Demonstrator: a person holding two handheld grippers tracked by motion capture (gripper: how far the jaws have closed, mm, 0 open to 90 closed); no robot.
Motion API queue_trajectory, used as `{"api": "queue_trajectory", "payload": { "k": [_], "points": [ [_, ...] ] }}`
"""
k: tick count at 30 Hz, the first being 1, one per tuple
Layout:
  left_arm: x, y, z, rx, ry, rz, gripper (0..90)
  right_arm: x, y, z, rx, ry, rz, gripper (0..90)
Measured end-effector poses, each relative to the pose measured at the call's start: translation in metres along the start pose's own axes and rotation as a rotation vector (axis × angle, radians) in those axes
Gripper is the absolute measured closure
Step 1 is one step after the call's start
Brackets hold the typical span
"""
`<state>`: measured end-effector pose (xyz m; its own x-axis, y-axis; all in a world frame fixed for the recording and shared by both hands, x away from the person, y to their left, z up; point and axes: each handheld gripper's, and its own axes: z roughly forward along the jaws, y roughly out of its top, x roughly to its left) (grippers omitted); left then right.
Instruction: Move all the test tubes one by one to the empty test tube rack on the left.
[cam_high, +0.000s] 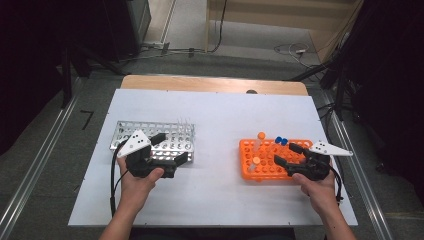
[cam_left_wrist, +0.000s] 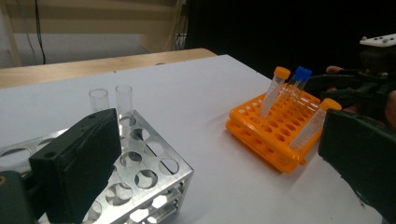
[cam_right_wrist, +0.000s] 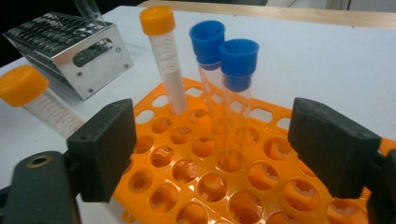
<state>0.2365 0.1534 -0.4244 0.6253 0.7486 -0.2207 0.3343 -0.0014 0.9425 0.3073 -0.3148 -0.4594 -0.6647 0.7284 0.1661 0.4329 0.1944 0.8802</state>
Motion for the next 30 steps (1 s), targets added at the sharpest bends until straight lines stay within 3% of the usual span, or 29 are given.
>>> {"api": "queue_trajectory", "payload": {
  "k": [7, 14, 25, 30],
  "points": [
    [-0.005, -0.016, -0.003, 0.019, -0.01, -0.014, 0.0, 0.0, -0.004, 0.009, 0.021, -0.058, 0.004, 38.3],
    [-0.005, -0.019, -0.001, 0.02, -0.007, -0.019, 0.0, 0.001, -0.009, 0.017, 0.036, -0.095, 0.009, 55.0],
    [-0.004, -0.021, 0.003, 0.034, -0.005, -0.02, 0.0, 0.005, -0.013, 0.024, 0.039, -0.139, -0.035, 72.9],
    [-0.004, -0.021, 0.003, 0.03, -0.005, -0.023, 0.0, 0.008, -0.015, 0.027, 0.041, -0.163, -0.065, 74.9]
  ]
}}
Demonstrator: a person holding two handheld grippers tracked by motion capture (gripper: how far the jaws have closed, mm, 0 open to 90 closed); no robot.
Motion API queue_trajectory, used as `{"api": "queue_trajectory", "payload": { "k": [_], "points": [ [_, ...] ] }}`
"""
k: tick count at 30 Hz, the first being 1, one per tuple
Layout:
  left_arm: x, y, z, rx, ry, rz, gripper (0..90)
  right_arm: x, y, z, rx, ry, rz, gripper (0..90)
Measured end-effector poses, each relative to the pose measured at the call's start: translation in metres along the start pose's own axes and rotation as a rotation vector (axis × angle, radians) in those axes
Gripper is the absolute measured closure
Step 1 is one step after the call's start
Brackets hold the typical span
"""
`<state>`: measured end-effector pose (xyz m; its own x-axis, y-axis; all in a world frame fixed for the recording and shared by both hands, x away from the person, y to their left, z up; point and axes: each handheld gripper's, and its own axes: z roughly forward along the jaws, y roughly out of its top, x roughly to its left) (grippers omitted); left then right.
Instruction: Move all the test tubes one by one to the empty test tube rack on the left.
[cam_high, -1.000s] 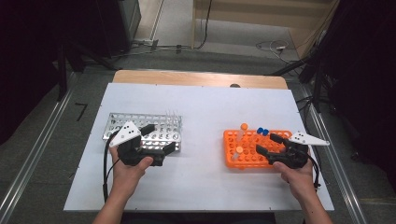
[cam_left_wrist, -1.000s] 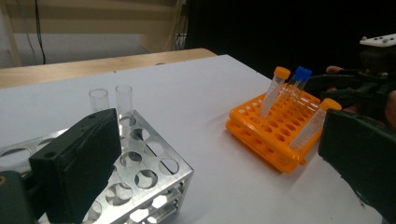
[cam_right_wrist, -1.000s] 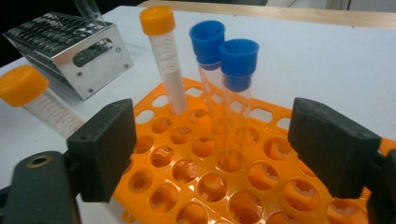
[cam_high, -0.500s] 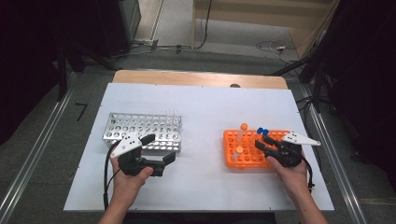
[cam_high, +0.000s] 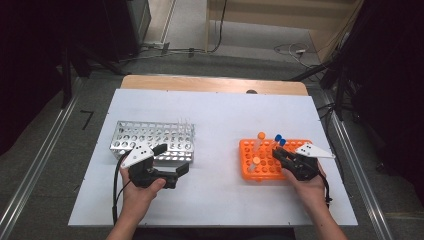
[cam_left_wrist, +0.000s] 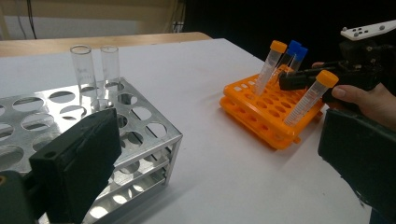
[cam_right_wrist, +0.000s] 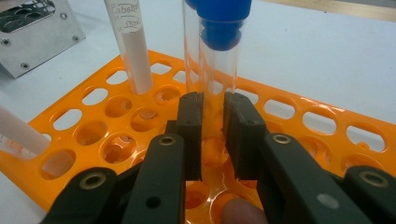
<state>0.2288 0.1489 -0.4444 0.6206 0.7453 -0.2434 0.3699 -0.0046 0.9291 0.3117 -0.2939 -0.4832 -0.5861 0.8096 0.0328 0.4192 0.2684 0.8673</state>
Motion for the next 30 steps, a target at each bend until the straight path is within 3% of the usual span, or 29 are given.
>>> {"api": "queue_trajectory", "payload": {
  "k": [8, 17, 23, 30],
  "points": [
    [0.001, -0.001, 0.002, 0.006, -0.001, -0.005, 0.0, -0.002, 0.002, -0.008, -0.048, 0.001, 0.01, 75.0],
    [-0.001, -0.001, 0.002, 0.006, -0.003, -0.004, 0.0, -0.001, 0.008, -0.027, -0.124, -0.003, 0.023, 75.0],
    [-0.001, -0.002, 0.003, 0.009, -0.003, -0.003, 0.0, 0.0, 0.01, -0.04, -0.14, 0.036, 0.031, 75.0],
    [0.0, -0.002, 0.002, 0.009, 0.0, -0.008, 0.0, 0.012, 0.009, -0.053, -0.132, 0.097, 0.019, 75.0]
  ]
}}
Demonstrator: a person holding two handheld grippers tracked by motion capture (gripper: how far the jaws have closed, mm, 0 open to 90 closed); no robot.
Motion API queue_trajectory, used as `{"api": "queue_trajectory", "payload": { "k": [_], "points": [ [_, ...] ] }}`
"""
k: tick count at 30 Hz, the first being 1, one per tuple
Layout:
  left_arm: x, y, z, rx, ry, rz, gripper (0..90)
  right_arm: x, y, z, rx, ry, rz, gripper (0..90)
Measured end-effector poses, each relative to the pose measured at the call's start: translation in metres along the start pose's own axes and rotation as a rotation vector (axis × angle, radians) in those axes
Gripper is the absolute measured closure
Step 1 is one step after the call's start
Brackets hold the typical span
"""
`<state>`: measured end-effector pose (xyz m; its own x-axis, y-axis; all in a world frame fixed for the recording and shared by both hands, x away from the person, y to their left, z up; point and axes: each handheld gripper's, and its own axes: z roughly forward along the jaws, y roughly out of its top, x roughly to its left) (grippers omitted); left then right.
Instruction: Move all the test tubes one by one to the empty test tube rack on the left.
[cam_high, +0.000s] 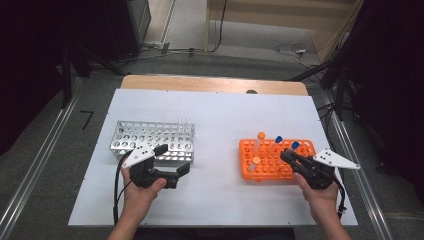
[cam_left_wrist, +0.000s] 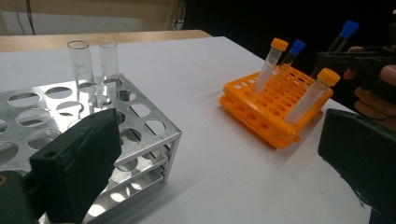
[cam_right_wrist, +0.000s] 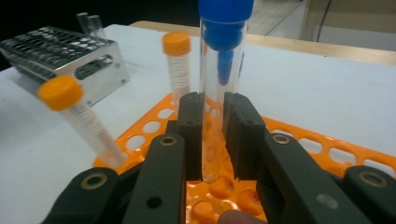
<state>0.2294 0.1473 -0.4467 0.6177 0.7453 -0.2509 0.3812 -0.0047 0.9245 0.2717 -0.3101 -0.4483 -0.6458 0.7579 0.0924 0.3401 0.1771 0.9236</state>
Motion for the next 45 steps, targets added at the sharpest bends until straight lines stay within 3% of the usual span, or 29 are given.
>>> {"api": "queue_trajectory", "payload": {
  "k": [8, 18, 27, 45],
  "points": [
    [-0.001, 0.0, -0.001, -0.003, 0.0, 0.004, 0.0, 0.017, 0.003, -0.016, -0.002, 0.087, -0.02, 75.0],
    [-0.008, 0.002, 0.002, -0.007, -0.016, 0.02, 0.0, 0.035, 0.008, -0.016, 0.012, 0.198, -0.049, 75.1],
    [-0.017, 0.005, 0.005, -0.004, -0.046, 0.033, 0.0, 0.059, 0.007, -0.003, 0.049, 0.279, -0.082, 75.1],
    [-0.046, 0.008, 0.021, 0.012, -0.151, 0.059, 3.1, 0.097, 0.002, 0.034, 0.116, 0.353, -0.121, 75.1]
  ]
}}
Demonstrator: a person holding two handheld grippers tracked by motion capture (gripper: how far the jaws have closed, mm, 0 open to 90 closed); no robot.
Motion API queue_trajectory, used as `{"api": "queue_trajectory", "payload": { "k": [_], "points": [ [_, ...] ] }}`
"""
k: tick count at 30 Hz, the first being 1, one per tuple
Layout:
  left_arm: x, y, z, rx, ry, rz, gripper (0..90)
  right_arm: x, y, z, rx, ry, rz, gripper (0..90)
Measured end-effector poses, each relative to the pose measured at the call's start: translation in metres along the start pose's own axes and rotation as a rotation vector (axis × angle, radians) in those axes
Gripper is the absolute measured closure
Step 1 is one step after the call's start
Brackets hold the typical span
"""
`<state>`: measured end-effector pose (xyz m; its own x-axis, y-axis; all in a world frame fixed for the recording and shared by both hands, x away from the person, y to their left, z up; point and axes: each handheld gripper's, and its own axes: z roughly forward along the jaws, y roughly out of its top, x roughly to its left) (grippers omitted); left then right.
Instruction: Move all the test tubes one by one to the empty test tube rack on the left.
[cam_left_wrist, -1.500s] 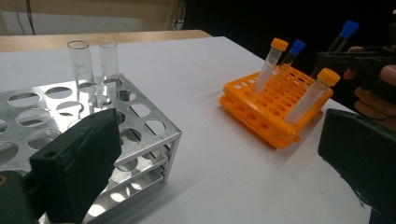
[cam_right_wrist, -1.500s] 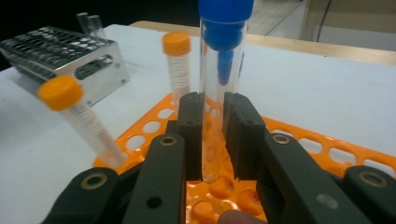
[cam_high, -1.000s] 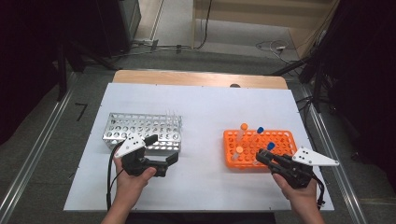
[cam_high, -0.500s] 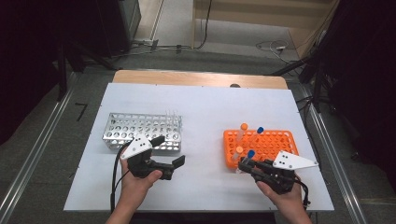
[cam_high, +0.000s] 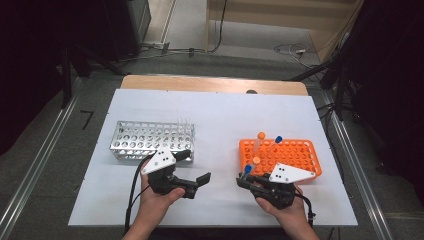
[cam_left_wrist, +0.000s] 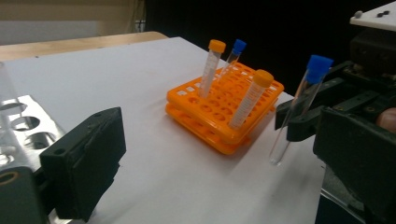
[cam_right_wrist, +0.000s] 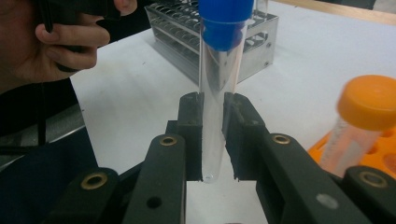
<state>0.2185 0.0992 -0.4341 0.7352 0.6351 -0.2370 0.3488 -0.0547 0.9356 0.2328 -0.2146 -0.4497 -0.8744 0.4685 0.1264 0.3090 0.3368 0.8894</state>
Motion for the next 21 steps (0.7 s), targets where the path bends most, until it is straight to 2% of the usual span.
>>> {"api": "queue_trajectory", "payload": {
  "k": [5, 10, 15, 21],
  "points": [
    [-0.008, -0.001, 0.008, 0.014, -0.043, 0.003, 7.5, 0.003, 0.0, 0.009, 0.015, 0.008, -0.007, 75.1],
    [-0.017, -0.001, 0.018, 0.032, -0.084, 0.013, 17.3, 0.007, 0.0, 0.016, 0.034, 0.015, -0.021, 75.1],
    [-0.027, -0.001, 0.027, 0.05, -0.114, 0.036, 33.3, 0.011, -0.001, 0.023, 0.051, 0.024, -0.032, 75.1],
    [-0.032, -0.001, 0.035, 0.068, -0.137, 0.036, 46.2, 0.015, -0.001, 0.028, 0.059, 0.035, -0.041, 75.1]
  ]
}}
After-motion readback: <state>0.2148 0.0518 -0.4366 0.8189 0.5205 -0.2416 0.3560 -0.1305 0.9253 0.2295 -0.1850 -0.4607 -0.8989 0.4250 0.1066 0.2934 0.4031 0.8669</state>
